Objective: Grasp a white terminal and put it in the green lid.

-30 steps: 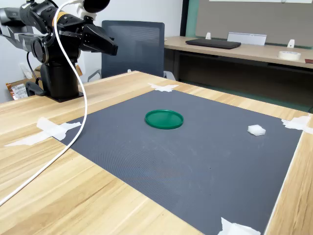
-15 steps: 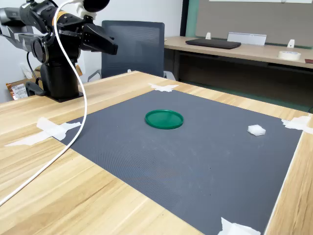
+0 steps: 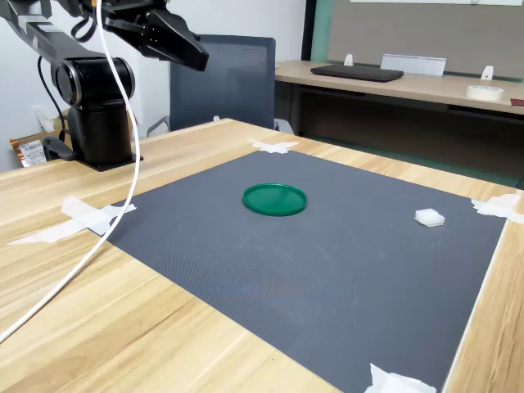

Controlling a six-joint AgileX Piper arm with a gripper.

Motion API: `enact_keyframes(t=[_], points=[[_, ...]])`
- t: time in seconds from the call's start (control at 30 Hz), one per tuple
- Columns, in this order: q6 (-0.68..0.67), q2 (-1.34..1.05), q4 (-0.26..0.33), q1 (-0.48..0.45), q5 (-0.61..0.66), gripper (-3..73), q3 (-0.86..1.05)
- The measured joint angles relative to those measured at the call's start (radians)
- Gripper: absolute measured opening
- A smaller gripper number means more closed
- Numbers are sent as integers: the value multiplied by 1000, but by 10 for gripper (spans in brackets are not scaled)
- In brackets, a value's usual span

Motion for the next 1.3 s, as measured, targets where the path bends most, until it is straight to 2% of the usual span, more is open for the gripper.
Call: enact_keyframes(t=[0.3, 0.43, 0.67, 0.8, 1.0, 1.17, 1.3], points=[[-2, 304, -5, 0, -1, -28, -162], [-29, 421, -20, 0, 58, -28, -271], [-72, 602, -34, 0, 349, -28, -493], [-101, 689, -41, 0, 462, -28, -600], [-234, 820, -67, 0, 622, -21, -751], [-263, 928, -92, 0, 747, 31, -864], [-262, 991, -94, 0, 783, 152, -935]])
